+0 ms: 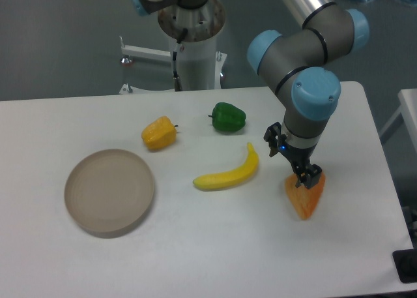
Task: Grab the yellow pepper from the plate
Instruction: 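Move the gripper away from the orange pepper toward the yellow pepper, then lower the open gripper over the yellow bell pepper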
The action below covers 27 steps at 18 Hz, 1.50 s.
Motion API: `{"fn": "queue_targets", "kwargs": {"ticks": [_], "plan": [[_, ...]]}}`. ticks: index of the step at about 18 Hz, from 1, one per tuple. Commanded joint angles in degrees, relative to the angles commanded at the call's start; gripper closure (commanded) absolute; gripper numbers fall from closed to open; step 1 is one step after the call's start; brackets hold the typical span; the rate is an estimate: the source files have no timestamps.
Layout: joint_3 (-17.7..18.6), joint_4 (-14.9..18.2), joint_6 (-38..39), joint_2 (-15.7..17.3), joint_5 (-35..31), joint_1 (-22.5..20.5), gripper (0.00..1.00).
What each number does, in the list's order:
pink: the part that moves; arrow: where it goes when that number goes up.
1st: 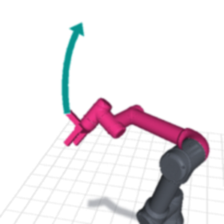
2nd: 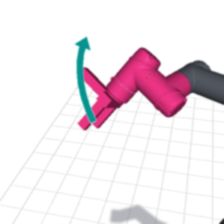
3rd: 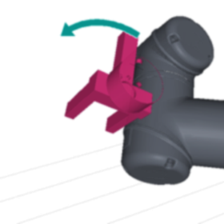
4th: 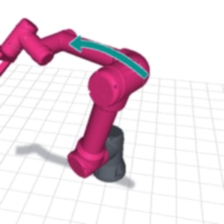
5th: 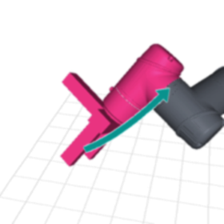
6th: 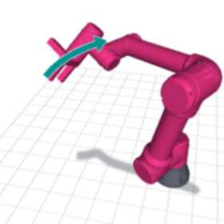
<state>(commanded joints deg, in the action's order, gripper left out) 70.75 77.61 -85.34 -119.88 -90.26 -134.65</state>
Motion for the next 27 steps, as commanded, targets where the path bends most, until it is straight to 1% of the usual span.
{"fn": "queue_targets", "kwargs": {"ticks": [6, 9, 11, 12, 14, 15, 17, 18, 19, 21, 22, 23, 25, 26, 27], "plan": [[0.17, 0.09, 0.52, 0.26, 0.35, 0.00, 0.00], [1.84, 0.09, 1.31, 1.23, 1.84, 0.26, 0.00], [4.99, 0.09, 1.32, 3.06, 2.46, 0.53, 0.00], [7.97, 0.00, 1.40, 4.99, 3.07, 0.61, 0.00], [11.67, 0.00, 1.76, 7.37, 4.30, 1.14, 0.00], [15.00, -0.26, 2.80, 9.30, 5.96, 2.19, 0.00], [18.97, -0.53, 5.09, 12.12, 6.33, 2.90, 0.00], [20.38, -0.62, 5.79, 13.00, 6.24, 4.12, 0.00], [23.00, -0.70, 6.58, 14.23, 6.24, 5.70, 0.00], [25.65, -0.88, 8.86, 15.99, 6.24, 7.46, 0.00], [27.06, -1.05, 11.49, 16.95, 6.24, 9.47, 0.00], [27.77, -1.23, 13.60, 17.40, 6.24, 10.62, 0.00], [29.43, -3.15, 16.77, 17.84, 5.98, 13.52, 0.00], [31.62, -5.69, 18.27, 18.62, 5.72, 15.45, 0.00], [33.12, -7.54, 18.63, 19.24, 5.63, 16.34, 0.00]]}}
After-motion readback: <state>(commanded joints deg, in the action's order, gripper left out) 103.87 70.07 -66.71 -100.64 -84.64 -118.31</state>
